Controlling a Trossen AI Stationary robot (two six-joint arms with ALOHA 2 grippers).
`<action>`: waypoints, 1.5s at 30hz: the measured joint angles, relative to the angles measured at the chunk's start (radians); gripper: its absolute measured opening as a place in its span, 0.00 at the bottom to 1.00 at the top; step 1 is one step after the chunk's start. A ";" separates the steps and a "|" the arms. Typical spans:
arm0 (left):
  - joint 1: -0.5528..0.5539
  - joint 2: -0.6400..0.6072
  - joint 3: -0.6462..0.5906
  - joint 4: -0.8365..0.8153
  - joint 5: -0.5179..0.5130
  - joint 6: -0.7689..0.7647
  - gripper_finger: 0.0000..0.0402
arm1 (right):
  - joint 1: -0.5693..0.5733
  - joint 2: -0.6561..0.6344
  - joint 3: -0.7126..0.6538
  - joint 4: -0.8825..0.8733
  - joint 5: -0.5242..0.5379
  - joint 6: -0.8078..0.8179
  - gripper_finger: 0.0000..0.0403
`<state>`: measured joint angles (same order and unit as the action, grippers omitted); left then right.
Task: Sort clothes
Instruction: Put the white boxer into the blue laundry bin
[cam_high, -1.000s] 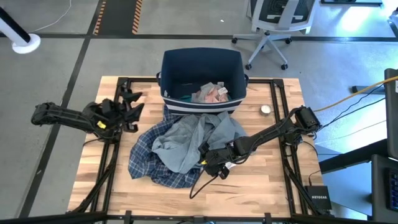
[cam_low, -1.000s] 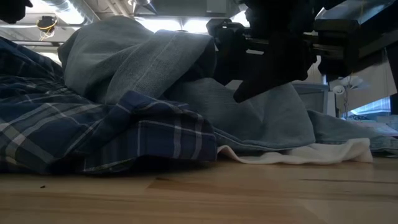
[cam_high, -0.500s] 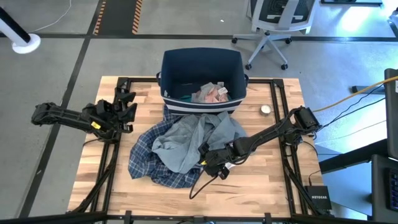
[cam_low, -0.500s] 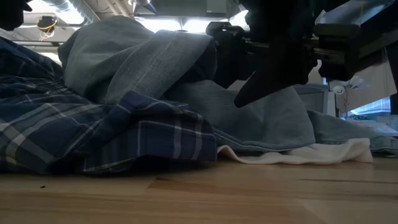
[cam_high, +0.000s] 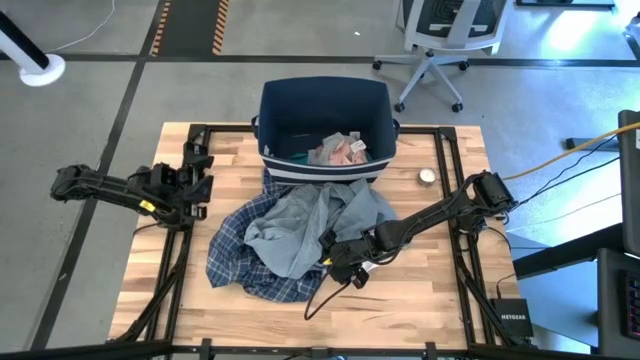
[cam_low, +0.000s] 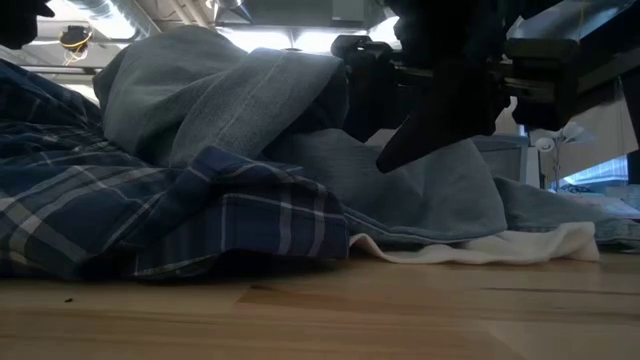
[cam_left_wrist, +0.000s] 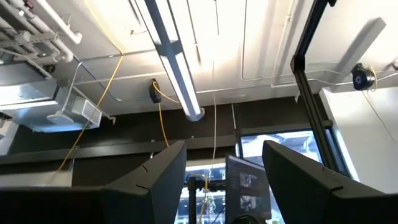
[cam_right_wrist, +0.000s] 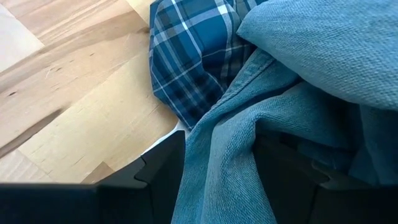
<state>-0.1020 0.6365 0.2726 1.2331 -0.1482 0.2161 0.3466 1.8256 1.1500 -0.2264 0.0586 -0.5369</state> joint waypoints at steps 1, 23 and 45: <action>0.000 0.000 0.000 0.000 0.000 0.000 0.52 | 0.000 0.000 0.000 0.000 0.000 0.000 0.52; 0.000 0.000 0.000 -0.074 -0.216 0.082 0.52 | 0.000 0.000 0.000 0.011 0.000 0.000 0.52; 0.000 0.000 0.000 -0.092 -0.241 0.091 0.52 | 0.000 0.000 0.000 0.037 -0.034 -0.040 0.52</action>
<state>-0.1017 0.6361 0.2726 1.1412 -0.3893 0.3072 0.3464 1.8256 1.1496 -0.1895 0.0241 -0.5765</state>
